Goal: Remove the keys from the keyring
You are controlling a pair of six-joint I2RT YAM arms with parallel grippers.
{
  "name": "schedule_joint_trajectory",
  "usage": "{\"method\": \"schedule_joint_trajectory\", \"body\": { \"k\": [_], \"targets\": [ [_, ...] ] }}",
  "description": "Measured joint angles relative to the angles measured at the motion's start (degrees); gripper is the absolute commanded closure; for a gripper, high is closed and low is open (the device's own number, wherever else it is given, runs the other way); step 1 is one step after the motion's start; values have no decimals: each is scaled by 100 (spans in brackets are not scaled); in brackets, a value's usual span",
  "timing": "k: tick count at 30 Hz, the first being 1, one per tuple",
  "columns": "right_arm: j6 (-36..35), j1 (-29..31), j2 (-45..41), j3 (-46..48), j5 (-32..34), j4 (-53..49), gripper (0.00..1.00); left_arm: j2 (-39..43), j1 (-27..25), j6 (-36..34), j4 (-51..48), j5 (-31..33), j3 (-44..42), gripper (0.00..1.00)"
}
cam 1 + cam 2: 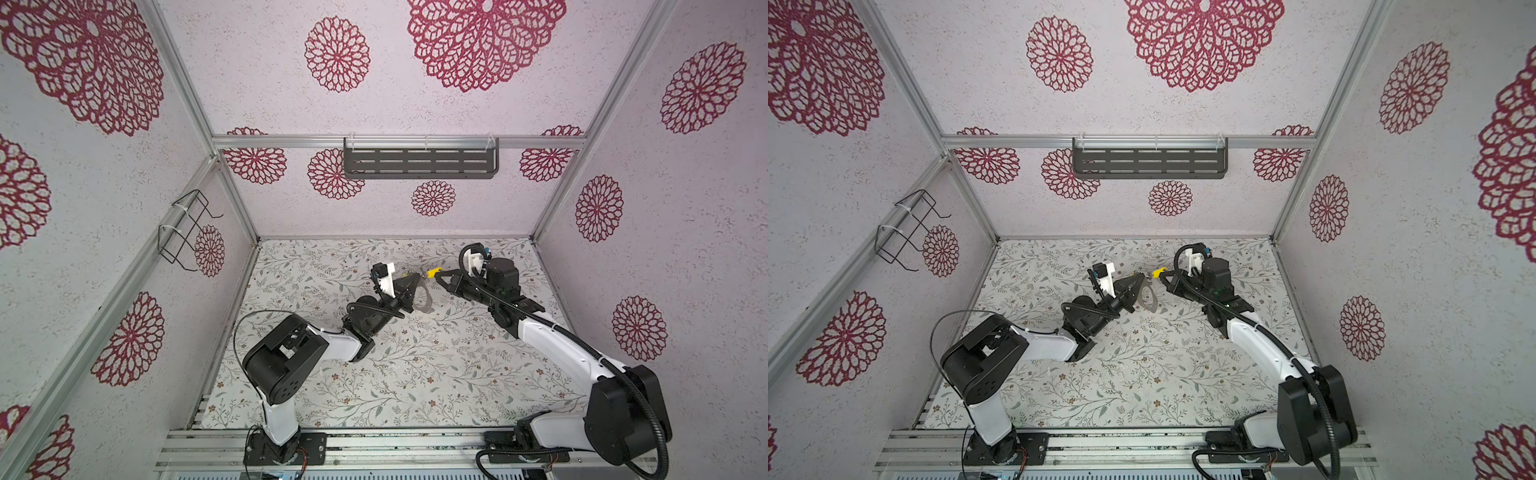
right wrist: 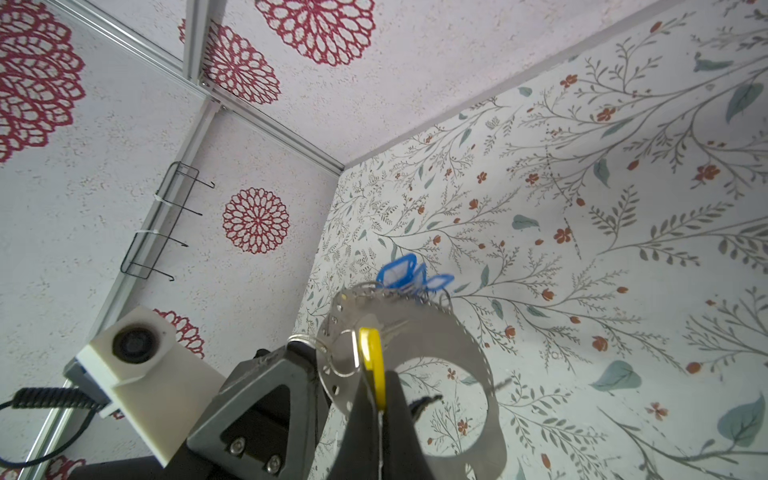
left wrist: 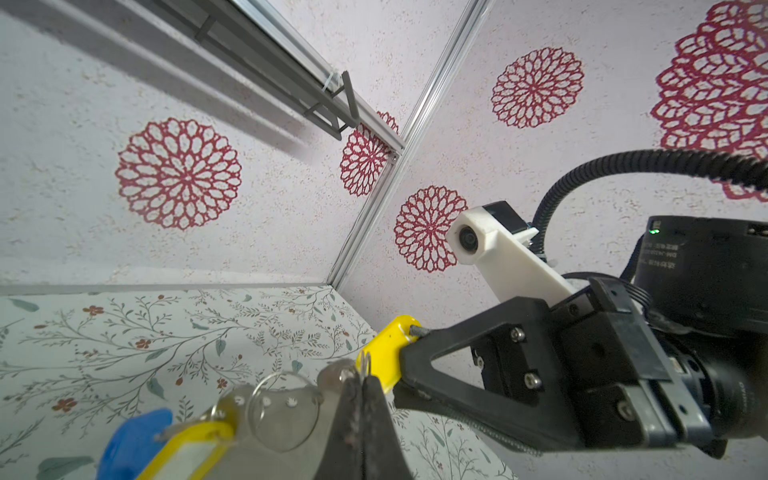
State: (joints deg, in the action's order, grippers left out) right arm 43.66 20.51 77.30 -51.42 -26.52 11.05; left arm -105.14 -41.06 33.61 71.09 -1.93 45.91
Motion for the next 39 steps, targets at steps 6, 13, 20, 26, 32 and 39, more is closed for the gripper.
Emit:
{"method": "schedule_joint_trajectory", "body": {
  "k": [6,13,20,26,32,39],
  "targets": [
    [46,229,271,96,-72,254,100,-44,57,-4,-608,-326,369,100],
    [50,522,822,-4,-76,90,100,-157,210,356,-382,-966,997,100],
    [52,446,686,319,553,-358,100,-133,284,597,-348,-1316,1051,100],
    [37,-177,-168,1062,1351,-1005,100,122,498,612,-697,-1510,837,100],
    [-59,-719,-538,1460,1707,-1325,100,127,544,688,-737,-1582,540,100],
    [-160,-822,-378,1572,1510,-1381,100,-190,507,872,-551,-1749,398,100]
  ]
}}
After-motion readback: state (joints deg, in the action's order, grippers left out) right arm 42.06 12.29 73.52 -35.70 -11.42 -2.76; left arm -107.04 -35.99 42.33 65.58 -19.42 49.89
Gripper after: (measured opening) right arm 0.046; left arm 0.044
